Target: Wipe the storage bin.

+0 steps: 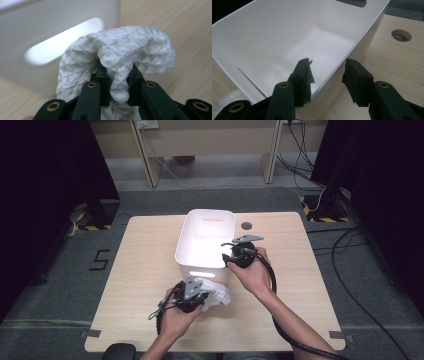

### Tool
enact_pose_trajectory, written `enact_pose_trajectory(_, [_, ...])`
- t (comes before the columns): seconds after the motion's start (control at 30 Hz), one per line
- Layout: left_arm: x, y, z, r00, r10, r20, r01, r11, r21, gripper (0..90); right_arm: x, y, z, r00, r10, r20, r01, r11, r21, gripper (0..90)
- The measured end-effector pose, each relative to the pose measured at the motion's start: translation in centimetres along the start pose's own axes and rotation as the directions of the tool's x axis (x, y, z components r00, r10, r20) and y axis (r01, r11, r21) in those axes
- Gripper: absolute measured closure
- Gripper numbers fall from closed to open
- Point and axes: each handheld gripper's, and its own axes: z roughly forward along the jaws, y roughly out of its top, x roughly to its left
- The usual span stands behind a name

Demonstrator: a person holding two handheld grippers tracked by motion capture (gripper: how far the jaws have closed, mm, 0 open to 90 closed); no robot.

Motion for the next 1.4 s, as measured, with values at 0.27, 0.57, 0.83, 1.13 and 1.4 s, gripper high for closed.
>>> enact_pose_trajectory(0.27, [4.7,-2.5,-5.5,0.9877,-0.086,-0.13,0.085,0.9963,-0.01,76.5,-0.1,0.5,0.3,1.0,0.002,0.004,-0.002,0.9996,0.029,56.9])
enact_pose_trajectory(0.57, [8.9,-3.7,-8.8,0.9552,-0.16,-0.249,0.155,0.9871,-0.042,76.5,-0.4,0.9,0.5,0.9996,-0.027,-0.012,0.028,0.9983,0.051,68.1])
enact_pose_trajectory(0.83, [11.2,-2.8,-8.0,0.9416,-0.155,-0.299,0.152,0.9878,-0.034,76.3,-1.9,1.6,0.0,0.9805,-0.193,-0.037,0.196,0.9724,0.126,86.9])
enact_pose_trajectory(1.13, [14.8,-1.1,-4.4,0.9262,-0.146,-0.348,0.157,0.9876,0.004,76.1,-2.2,1.9,-3.0,0.9808,-0.181,-0.072,0.186,0.9799,0.071,71.9])
enact_pose_trajectory(1.4, [16.4,-0.4,-2.8,0.9211,-0.165,-0.353,0.173,0.9848,-0.008,76.0,-2.7,0.6,-3.5,0.992,-0.108,-0.065,0.116,0.9847,0.131,72.0])
